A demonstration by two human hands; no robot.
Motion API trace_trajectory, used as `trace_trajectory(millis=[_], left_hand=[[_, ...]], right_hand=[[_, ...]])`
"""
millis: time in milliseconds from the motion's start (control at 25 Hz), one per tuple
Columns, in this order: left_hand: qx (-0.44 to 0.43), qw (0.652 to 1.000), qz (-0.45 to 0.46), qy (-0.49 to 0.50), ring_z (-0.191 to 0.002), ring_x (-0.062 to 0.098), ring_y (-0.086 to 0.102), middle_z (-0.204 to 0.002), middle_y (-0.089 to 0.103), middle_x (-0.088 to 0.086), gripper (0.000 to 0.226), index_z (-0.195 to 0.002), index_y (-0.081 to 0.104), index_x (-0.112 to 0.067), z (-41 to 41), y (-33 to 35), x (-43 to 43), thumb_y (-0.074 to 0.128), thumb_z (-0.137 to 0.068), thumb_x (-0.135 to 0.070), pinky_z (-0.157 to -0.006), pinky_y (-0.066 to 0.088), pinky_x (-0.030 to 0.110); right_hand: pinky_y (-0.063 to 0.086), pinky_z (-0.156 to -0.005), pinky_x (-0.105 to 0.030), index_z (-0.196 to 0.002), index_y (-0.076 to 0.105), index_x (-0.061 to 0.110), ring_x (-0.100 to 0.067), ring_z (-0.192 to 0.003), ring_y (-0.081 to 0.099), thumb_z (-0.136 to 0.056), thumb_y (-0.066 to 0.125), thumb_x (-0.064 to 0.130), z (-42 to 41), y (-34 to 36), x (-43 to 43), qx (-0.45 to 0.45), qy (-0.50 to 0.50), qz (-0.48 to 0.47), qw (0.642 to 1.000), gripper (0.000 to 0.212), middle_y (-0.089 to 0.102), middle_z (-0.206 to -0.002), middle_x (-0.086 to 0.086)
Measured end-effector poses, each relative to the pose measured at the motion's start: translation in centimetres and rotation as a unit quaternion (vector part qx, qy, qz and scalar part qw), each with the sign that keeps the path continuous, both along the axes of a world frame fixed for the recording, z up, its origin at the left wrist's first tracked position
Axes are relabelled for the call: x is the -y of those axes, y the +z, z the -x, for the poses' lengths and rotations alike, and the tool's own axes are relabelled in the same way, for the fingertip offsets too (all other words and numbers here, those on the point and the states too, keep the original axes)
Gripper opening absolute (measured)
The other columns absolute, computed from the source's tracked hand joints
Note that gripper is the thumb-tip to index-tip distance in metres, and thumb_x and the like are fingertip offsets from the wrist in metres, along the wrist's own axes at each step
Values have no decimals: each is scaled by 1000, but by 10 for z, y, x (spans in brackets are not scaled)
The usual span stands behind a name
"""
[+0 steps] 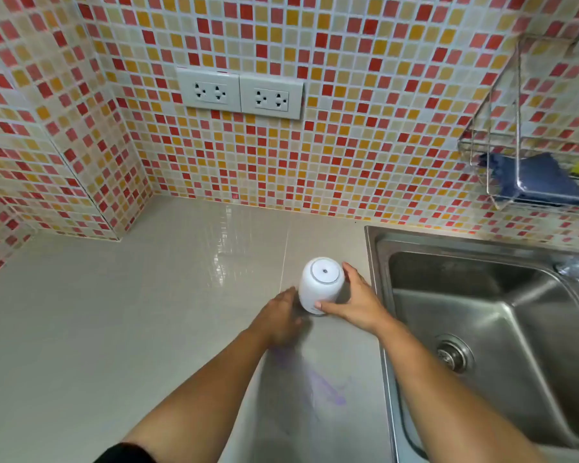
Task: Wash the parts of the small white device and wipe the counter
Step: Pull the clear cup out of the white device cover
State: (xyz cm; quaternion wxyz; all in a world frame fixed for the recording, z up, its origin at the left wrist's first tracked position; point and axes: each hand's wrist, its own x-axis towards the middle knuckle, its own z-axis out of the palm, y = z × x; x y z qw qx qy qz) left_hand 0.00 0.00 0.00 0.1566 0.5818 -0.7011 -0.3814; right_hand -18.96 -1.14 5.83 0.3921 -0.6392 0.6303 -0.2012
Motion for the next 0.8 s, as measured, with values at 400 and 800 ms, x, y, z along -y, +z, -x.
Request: trace_trajectory(millis=[400,800], left_hand=[[-175,982,-14,75,-107,-2,58,-118,61,-17,83,-125,45,-35,25,2,16,89,-55,-34,-88,48,17],[-119,988,7,99,-109,11,58,-121,63,-9,82,-133,44,-30,31,-2,18,83,-62,-35,-92,47,24]], right_hand=[[52,-84,-28,-114,53,27,-10,-99,61,-58,86,38,5,-19,24,135,-70,22,988,66,64,-109,10],[53,-73,-27,-105,57,25,-8,-89,63,-47,79,58,0,-23,20,137,-142,50,979,71,65,-97,13]])
